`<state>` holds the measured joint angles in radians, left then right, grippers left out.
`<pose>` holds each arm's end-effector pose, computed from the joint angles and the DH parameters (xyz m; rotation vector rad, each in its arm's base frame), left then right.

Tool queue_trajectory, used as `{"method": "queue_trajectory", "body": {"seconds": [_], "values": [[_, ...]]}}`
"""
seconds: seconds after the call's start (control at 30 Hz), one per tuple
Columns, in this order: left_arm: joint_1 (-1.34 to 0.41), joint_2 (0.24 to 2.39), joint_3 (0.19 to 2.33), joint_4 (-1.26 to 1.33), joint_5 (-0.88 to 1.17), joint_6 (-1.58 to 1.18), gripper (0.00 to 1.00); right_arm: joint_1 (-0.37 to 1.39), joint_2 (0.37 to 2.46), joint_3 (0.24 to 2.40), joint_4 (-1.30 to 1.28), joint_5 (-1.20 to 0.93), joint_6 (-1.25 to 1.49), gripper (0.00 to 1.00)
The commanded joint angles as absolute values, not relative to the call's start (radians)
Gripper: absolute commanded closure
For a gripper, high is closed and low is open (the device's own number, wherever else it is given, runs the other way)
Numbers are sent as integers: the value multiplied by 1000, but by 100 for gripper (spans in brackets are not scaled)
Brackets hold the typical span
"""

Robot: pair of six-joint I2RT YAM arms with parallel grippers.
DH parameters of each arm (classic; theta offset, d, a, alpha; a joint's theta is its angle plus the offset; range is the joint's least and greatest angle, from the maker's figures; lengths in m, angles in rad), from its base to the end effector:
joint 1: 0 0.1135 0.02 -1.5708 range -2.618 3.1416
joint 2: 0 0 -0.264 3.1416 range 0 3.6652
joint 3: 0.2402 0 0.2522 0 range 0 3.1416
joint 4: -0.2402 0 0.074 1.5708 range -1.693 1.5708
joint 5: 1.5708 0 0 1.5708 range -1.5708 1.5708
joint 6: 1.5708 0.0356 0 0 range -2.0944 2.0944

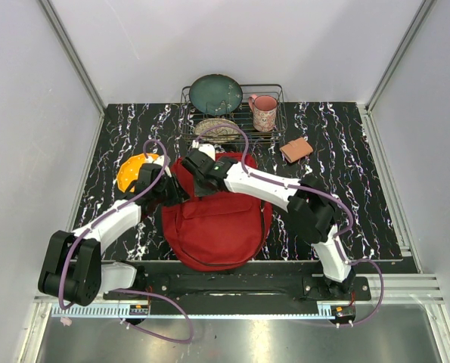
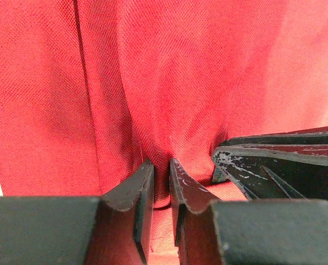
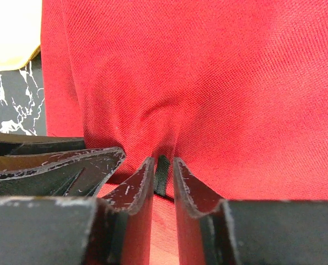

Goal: Pack the student bag
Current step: Zip the student bag at the center of the board.

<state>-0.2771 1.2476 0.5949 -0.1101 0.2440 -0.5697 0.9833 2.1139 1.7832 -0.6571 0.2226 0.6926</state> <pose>0.2339 -0.0755 0.1877 -0.2264 2.4036 -0.6930 0.2656 0.3847 0.2260 -0.2864 2.5505 0.3803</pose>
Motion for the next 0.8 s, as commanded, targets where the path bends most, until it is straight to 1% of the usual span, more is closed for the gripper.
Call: {"method": "queue_trajectory", "body": {"seconds": [0.0, 0.1, 0.17, 0.2, 0.23, 0.3, 0.4, 0.43, 0.47, 0.57, 0.77], "values": [[-279, 1227, 589, -51, 314, -578, 81, 1026, 2174, 1787, -693, 199, 695, 78], [-279, 1226, 588, -51, 314, -578, 80, 1028, 2172, 1787, -703, 215, 692, 79], [-279, 1226, 586, -48, 314, -578, 81, 1032, 2171, 1787, -703, 219, 686, 85], [-279, 1227, 587, -48, 316, -578, 81, 1034, 2171, 1787, -706, 224, 686, 89], [-279, 1226, 588, -48, 318, -578, 81, 1038, 2172, 1787, -706, 230, 684, 100], [-279, 1224, 589, -49, 318, -577, 82, 1045, 2163, 1789, -706, 244, 683, 100], [-279, 1224, 589, -55, 313, -575, 89, 1051, 2120, 1781, -699, 291, 670, 100], [-279, 1224, 591, -57, 311, -574, 96, 1051, 2082, 1769, -696, 326, 663, 100], [-279, 1229, 594, -61, 305, -572, 100, 1052, 2060, 1755, -678, 346, 657, 100], [-279, 1227, 591, -71, 293, -569, 100, 1046, 1982, 1700, -643, 390, 644, 100], [-278, 1204, 584, -92, 236, -571, 100, 985, 1902, 1562, -621, 394, 684, 100]]}}
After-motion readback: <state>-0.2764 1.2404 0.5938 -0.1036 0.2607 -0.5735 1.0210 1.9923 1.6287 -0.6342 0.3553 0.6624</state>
